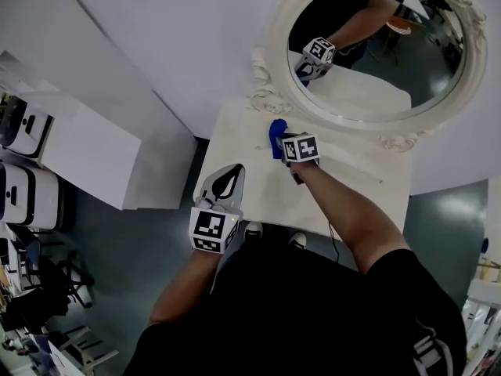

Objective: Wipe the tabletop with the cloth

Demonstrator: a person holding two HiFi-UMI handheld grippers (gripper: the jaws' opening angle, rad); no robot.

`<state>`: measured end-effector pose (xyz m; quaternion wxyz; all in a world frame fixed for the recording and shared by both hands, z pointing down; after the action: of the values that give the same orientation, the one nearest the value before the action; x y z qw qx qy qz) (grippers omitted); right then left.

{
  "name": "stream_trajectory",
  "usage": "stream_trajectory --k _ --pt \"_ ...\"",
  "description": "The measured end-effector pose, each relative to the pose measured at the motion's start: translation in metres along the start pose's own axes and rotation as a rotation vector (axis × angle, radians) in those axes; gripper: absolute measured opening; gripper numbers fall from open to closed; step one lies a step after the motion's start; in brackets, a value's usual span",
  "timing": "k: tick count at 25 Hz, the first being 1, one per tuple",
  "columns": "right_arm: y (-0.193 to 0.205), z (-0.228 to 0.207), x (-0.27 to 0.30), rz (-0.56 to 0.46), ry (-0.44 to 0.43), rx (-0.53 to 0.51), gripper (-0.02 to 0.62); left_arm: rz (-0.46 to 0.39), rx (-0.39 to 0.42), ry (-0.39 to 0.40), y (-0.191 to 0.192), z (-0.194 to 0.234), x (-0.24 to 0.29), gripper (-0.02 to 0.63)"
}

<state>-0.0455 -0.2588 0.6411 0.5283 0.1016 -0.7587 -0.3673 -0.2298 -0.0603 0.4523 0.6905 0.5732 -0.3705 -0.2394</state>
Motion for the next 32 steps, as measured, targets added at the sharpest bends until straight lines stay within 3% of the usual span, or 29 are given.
stream_trajectory --k 8,12,22,32 --pt "-0.032 0.059 0.06 0.011 -0.172 0.083 0.038 0.017 0.002 -0.036 0.008 0.024 -0.007 0.011" --pt "-0.037 0.066 0.088 0.035 -0.206 0.137 0.038 0.036 -0.007 -0.047 0.01 0.033 -0.009 0.011" --pt "-0.02 0.018 0.106 0.09 -0.115 0.215 0.038 0.054 -0.011 -0.062 0.016 0.05 -0.001 0.011" --pt "0.008 -0.05 0.064 0.111 -0.01 0.225 0.038 0.056 0.003 0.017 0.002 0.023 0.038 0.011"
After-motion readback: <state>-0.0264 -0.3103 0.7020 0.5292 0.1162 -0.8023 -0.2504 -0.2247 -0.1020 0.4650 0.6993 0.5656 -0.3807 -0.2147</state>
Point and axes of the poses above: the fingertips, and each gripper's own axes: x forward along the fingers, z to its left, y out of its underside, the point moved 9 cm from there along -x, backward along the fingers, and after that the axes turned 10 degrees about y, right-handed, at the moved point
